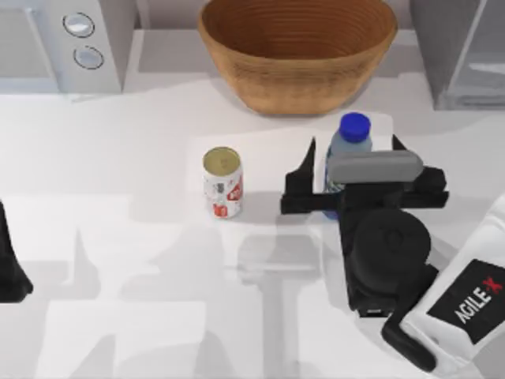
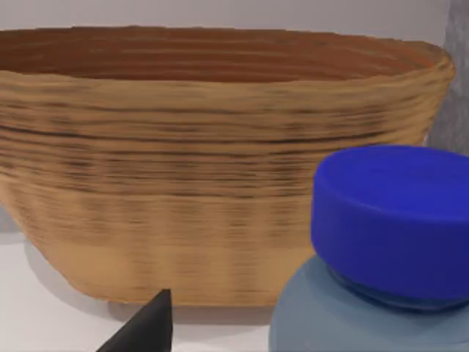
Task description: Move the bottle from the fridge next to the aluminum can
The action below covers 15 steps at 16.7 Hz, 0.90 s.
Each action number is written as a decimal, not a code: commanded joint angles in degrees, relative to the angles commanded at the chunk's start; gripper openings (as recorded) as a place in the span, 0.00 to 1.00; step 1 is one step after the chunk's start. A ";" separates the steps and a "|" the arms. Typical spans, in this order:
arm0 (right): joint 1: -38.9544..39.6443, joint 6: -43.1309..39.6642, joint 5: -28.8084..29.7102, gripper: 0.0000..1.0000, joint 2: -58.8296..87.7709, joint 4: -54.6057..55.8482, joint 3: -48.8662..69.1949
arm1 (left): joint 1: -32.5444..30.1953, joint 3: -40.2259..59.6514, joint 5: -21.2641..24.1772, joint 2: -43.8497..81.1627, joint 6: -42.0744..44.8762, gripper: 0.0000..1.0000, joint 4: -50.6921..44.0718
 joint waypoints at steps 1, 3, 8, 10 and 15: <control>0.61 0.01 0.62 1.00 -0.28 0.45 -0.93 | 0.00 0.00 0.00 0.00 0.00 1.00 0.00; 1.15 0.03 1.19 1.00 -0.65 0.91 -1.54 | 0.00 0.00 0.00 0.00 0.00 1.00 0.00; 0.33 0.09 0.16 1.00 -1.89 0.23 -1.37 | 0.00 0.00 0.00 0.00 0.00 1.00 0.00; -0.96 0.06 -1.87 1.00 -5.59 -0.93 -1.23 | 0.00 0.00 0.00 0.00 0.00 1.00 0.00; -7.54 -0.54 -11.10 1.00 -23.65 -7.97 -1.99 | 0.00 0.00 0.00 0.00 0.00 1.00 0.00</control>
